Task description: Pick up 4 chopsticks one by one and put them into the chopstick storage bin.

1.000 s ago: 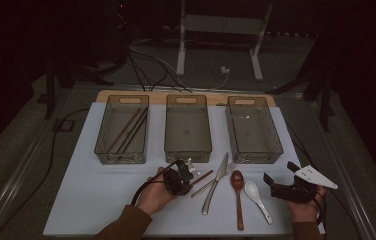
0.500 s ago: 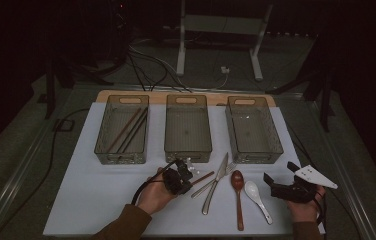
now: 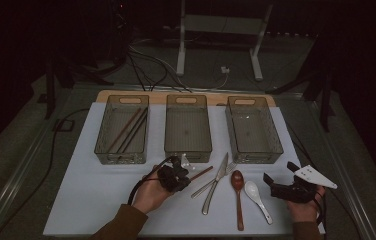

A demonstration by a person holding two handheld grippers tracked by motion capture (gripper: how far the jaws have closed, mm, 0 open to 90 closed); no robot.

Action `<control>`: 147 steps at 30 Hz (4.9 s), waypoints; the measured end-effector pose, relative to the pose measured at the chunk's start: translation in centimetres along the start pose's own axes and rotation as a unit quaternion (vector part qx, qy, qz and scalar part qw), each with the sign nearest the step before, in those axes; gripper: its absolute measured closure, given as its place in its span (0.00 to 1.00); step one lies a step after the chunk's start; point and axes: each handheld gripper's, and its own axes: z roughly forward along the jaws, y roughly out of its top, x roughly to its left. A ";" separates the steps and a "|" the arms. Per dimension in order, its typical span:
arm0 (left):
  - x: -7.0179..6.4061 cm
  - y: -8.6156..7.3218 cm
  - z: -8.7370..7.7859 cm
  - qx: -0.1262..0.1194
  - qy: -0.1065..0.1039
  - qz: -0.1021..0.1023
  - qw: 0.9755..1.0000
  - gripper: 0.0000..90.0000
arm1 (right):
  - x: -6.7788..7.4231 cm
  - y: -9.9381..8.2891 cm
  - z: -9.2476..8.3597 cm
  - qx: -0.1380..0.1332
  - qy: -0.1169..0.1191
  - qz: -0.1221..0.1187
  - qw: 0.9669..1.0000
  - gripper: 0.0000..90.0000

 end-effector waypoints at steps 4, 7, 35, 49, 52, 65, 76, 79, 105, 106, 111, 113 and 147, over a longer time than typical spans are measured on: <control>0.2 0.3 -1.0 -0.014 0.003 0.000 1.000 0.95 | 0.0 0.0 0.0 0.000 0.000 0.000 1.000 0.00; 0.6 0.5 -1.8 -0.022 0.007 -0.003 1.000 0.95 | 0.0 0.0 0.0 -0.001 0.000 0.001 1.000 0.00; 7.0 0.3 -8.0 -0.055 0.073 -0.066 0.994 0.95 | 0.0 0.0 0.0 0.001 -0.001 0.000 1.000 0.00; 10.7 0.0 -11.2 -0.067 0.108 -0.093 0.988 0.95 | 0.0 0.0 0.1 0.001 -0.001 -0.001 1.000 0.00; 11.2 0.0 -11.5 -0.071 0.111 -0.097 0.986 0.95 | 0.0 0.0 0.0 0.001 -0.001 -0.001 1.000 0.00; 13.4 0.2 -12.7 -0.068 0.134 -0.107 0.983 0.95 | 0.0 0.0 0.0 0.001 -0.002 0.000 1.000 0.00; 15.3 0.0 -13.4 -0.074 0.151 -0.127 0.978 0.95 | 0.0 0.0 0.0 0.000 -0.002 0.001 1.000 0.00; 15.7 0.0 -13.5 -0.076 0.156 -0.132 0.976 0.95 | 0.0 0.0 0.0 0.001 -0.002 0.000 1.000 0.00; 19.1 -0.8 -12.5 -0.077 0.183 -0.161 0.967 0.95 | 0.0 0.0 0.1 0.001 0.000 0.000 1.000 0.00; 19.3 -0.9 -12.4 -0.077 0.182 -0.161 0.967 0.95 | 0.0 0.0 0.1 0.001 0.000 0.000 1.000 0.00; 20.0 -1.2 -12.1 -0.088 0.187 -0.166 0.964 0.95 | -0.1 0.0 0.0 0.001 -0.001 0.001 1.000 0.00; 20.1 -1.2 -11.9 -0.088 0.189 -0.165 0.964 0.95 | -0.1 0.0 0.1 0.001 0.000 0.001 1.000 0.00; 21.8 -4.0 -9.9 -0.096 0.160 -0.246 0.951 0.41 | -0.2 0.0 0.0 -0.001 -0.002 0.002 1.000 0.00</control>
